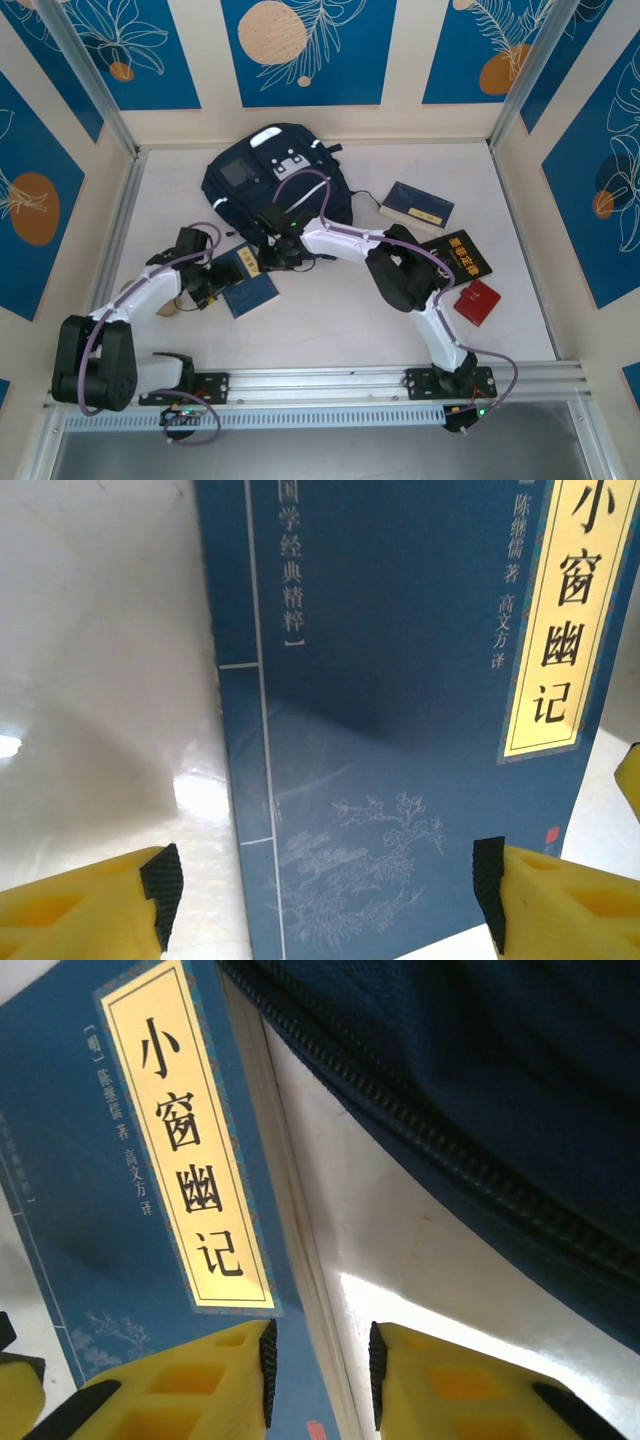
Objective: Pack the student bag
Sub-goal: Pick up the book from the middle-left of the table.
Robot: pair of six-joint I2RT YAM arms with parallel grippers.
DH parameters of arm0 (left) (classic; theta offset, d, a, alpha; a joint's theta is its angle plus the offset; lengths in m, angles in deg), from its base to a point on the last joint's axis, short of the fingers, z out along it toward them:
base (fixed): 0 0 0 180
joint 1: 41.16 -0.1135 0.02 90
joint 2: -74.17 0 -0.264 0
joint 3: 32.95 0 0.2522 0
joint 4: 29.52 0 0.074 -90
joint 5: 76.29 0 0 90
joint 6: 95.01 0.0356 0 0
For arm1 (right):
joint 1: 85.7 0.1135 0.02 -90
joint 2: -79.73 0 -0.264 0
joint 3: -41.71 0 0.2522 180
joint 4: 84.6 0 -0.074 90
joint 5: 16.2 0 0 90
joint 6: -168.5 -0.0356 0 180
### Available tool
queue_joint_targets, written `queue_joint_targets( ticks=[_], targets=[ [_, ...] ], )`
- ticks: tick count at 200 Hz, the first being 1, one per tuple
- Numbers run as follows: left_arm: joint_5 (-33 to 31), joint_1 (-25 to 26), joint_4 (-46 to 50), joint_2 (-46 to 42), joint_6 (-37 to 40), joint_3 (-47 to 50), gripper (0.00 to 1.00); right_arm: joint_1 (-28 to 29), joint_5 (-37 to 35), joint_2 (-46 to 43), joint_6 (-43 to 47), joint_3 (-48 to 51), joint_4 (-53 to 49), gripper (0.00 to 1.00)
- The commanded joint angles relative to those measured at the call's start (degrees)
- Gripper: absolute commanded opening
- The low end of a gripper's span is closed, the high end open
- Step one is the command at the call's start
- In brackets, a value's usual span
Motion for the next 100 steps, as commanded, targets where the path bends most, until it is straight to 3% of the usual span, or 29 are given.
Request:
queue_joint_targets(
  ticks=[1,63,100],
  targets=[
    [2.87,-0.77,-2.10,1.27,0.06,0.72,0.77,0.46,0.67,1.61,1.11,-2.01,-2.01,0.33],
    [3.26,-0.73,-2.47,2.38,1.14,1.31,0.78,0.47,3.97,3.05,1.40,-2.35,-1.71,0.33],
    [7.03,-0.75,-2.97,4.26,1.32,0.17,0.77,0.33,5.55,4.15,1.32,-2.63,-2.01,0.24]
  ],
)
